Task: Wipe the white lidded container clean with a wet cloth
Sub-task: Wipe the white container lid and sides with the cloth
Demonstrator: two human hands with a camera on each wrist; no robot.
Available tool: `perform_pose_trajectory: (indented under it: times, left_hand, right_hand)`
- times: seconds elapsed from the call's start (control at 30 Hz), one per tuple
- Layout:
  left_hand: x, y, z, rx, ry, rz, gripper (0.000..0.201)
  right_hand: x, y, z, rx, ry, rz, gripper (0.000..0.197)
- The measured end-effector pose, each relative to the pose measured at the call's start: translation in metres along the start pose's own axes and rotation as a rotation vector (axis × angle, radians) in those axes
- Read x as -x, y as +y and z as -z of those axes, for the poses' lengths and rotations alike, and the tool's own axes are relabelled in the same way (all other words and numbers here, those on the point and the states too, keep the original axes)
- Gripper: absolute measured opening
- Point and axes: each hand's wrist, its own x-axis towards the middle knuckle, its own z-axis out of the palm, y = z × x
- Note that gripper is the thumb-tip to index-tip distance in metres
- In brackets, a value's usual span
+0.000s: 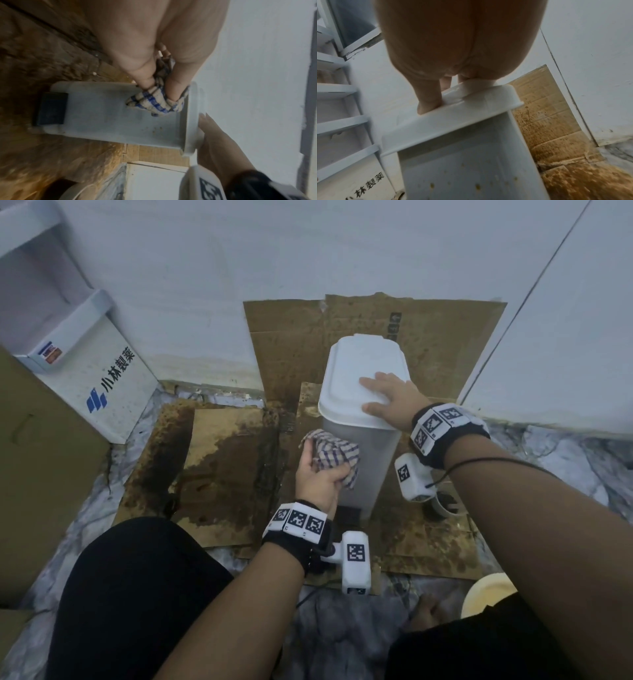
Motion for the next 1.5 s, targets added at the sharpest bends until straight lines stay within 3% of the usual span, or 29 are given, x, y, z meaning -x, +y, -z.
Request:
perform_pose_trajectory:
  times: [0.27,0.4,0.67,0.87,1.0,1.2,1.5]
  left_hand:
    - [-0.045,0.007,-0.05,-0.448,0.189,-0.242,0.088]
    - [-0.066,0.006,-0.057,-0.79,0.266,-0.269,0.086]
    - [-0.088,-0.003,-0.06,-1.18,0.325,-0.396,0.094]
    - [-0.101,-0.007,-0.07,-0.918,0.184,-0.446,0.108]
    - [-0.105,-0.005,-0.076,-0.877,0.143,-0.512,0.111]
    - [-0.113,-0.012,-0.066,-1.01,0.183,-0.552,0.114]
    - [-0.117,-0.036,-0.039,-1.084,0.234,-0.429,0.117]
  right_hand:
    - [-0.026,-0.001,0.025,0.003,-0.008,-0.015,0.055]
    - [-0.033,0.001,0.029,-0.007,-0.005,-0.011,0.053]
    - [-0.045,0.006,0.032,-0.014,0.013,-0.019,0.053]
    - [-0.049,0.006,0.033,0.019,0.036,-0.015,0.052]
    - [-0.053,0.009,0.033,0.03,0.05,-0.015,0.051]
    - [-0.061,0.013,0.031,0.015,0.062,-0.016,0.051]
    - [-0.071,0.019,0.033,-0.046,0.057,-0.032,0.053]
